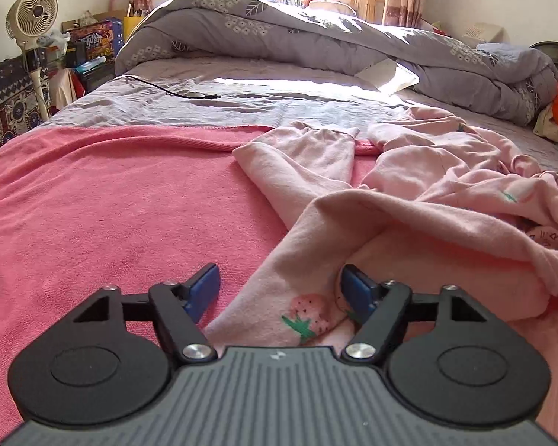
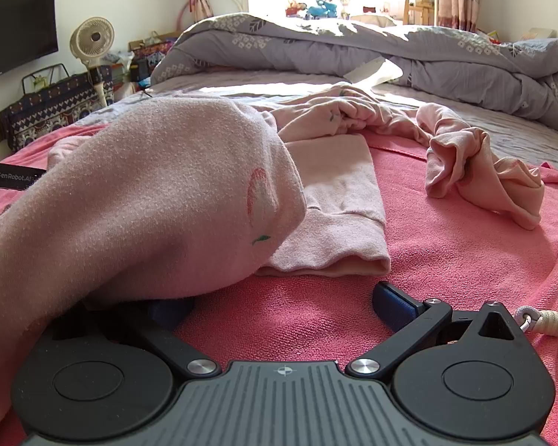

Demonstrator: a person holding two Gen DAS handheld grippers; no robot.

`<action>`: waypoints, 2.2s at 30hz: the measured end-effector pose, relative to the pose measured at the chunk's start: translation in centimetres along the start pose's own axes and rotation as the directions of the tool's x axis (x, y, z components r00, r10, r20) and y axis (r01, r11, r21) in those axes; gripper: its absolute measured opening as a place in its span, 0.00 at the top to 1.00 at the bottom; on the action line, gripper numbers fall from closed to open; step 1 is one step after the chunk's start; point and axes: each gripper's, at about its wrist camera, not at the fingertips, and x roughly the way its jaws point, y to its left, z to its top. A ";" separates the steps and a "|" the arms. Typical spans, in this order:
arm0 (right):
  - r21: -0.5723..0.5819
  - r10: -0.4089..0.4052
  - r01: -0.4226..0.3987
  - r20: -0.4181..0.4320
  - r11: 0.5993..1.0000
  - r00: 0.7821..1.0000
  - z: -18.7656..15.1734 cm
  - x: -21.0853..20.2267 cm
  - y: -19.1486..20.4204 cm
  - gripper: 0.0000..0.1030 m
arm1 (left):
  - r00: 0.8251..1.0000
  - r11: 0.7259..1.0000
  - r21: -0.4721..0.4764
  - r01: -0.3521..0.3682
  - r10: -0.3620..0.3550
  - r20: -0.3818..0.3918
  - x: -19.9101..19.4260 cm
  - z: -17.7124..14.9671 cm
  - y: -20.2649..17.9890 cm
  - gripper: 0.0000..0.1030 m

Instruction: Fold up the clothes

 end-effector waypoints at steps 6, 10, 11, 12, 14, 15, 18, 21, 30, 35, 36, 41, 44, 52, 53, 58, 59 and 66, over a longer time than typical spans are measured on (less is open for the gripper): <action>-0.001 0.000 0.000 0.001 1.000 1.000 0.0 0.1 0.0 0.00 | 0.998 1.000 -0.002 -0.027 0.027 0.059 -1.9 0.4 -1.0 0.89; -0.001 0.000 0.000 0.001 1.000 1.000 0.0 0.1 0.0 0.00 | 0.956 0.980 -0.113 -0.164 0.186 0.225 -4.0 2.1 0.8 0.92; -0.001 0.000 0.000 0.001 1.000 1.000 0.0 0.1 0.0 0.00 | 0.948 0.973 -0.142 -0.183 0.213 0.237 -4.3 2.8 1.5 0.92; -0.001 0.000 0.000 0.001 1.000 1.000 0.0 0.1 0.0 0.00 | 0.949 0.970 -0.163 -0.179 0.214 0.231 -4.4 3.3 2.4 0.92; -0.001 0.000 0.000 0.001 1.000 1.000 0.0 0.1 0.0 0.00 | 0.965 0.973 -0.176 -0.149 0.182 0.190 -4.4 4.0 4.2 0.92; -0.001 0.000 0.000 0.001 1.000 1.000 0.0 0.1 0.0 0.00 | 0.972 0.976 -0.171 -0.133 0.162 0.168 -4.3 3.9 4.7 0.91; -0.002 -0.002 0.002 0.001 1.000 1.000 0.0 0.0 0.0 0.00 | 0.978 0.984 -0.107 -0.145 0.159 0.137 -4.0 2.6 4.9 0.83; -0.003 -0.003 0.003 0.001 1.000 1.000 0.0 0.0 0.1 0.00 | 0.989 0.990 -0.047 -0.136 0.138 0.049 -2.3 1.1 4.2 0.44; -0.003 -0.002 0.002 0.000 1.000 1.000 0.0 0.0 0.0 0.00 | 0.948 0.960 -0.096 -0.264 0.276 0.161 -2.3 2.0 5.5 0.89; -0.002 0.008 -0.008 -0.012 1.000 1.000 0.2 -0.3 0.0 0.00 | 0.895 0.909 -0.244 -0.337 0.390 0.218 -6.0 5.7 12.3 0.89; -0.008 0.011 -0.012 -0.015 1.000 1.000 0.1 -0.5 0.0 0.00 | 0.876 0.895 -0.254 -0.367 0.424 0.228 -6.7 6.1 13.5 0.89; 0.025 0.005 -0.005 -0.005 1.000 1.000 -0.7 -1.9 0.5 0.00 | 0.783 0.800 -0.348 -0.488 0.578 0.231 -9.3 7.3 19.9 0.89; 0.021 -0.035 0.035 0.006 0.999 0.999 -1.0 -2.5 1.3 0.00 | 0.772 0.759 -0.404 -0.511 0.612 0.173 -8.9 6.4 23.1 0.88; 0.103 -0.142 0.131 0.117 0.986 0.983 3.2 -3.2 2.2 0.00 | 0.762 0.732 -0.279 -0.622 0.648 0.003 -1.1 0.4 24.1 0.82; 0.084 -0.189 0.181 0.106 0.980 0.976 4.0 -2.1 2.2 0.00 | 0.762 0.738 -0.277 -0.616 0.647 0.030 -1.4 0.5 23.7 0.75; 0.053 -0.226 0.226 -0.002 0.973 0.974 7.6 5.4 2.0 0.00 | 0.779 0.753 -0.263 -0.603 0.627 0.009 -0.5 0.5 23.8 0.67; 0.051 -0.223 0.224 -0.026 0.973 0.974 8.3 6.9 2.0 0.00 | 0.784 0.756 -0.274 -0.594 0.621 0.013 -0.6 0.4 23.9 0.67; 0.018 -0.255 0.258 -0.101 0.966 0.962 11.6 12.8 3.6 0.46 | 0.812 0.772 -0.339 -0.537 0.582 0.038 -1.4 0.0 25.1 0.67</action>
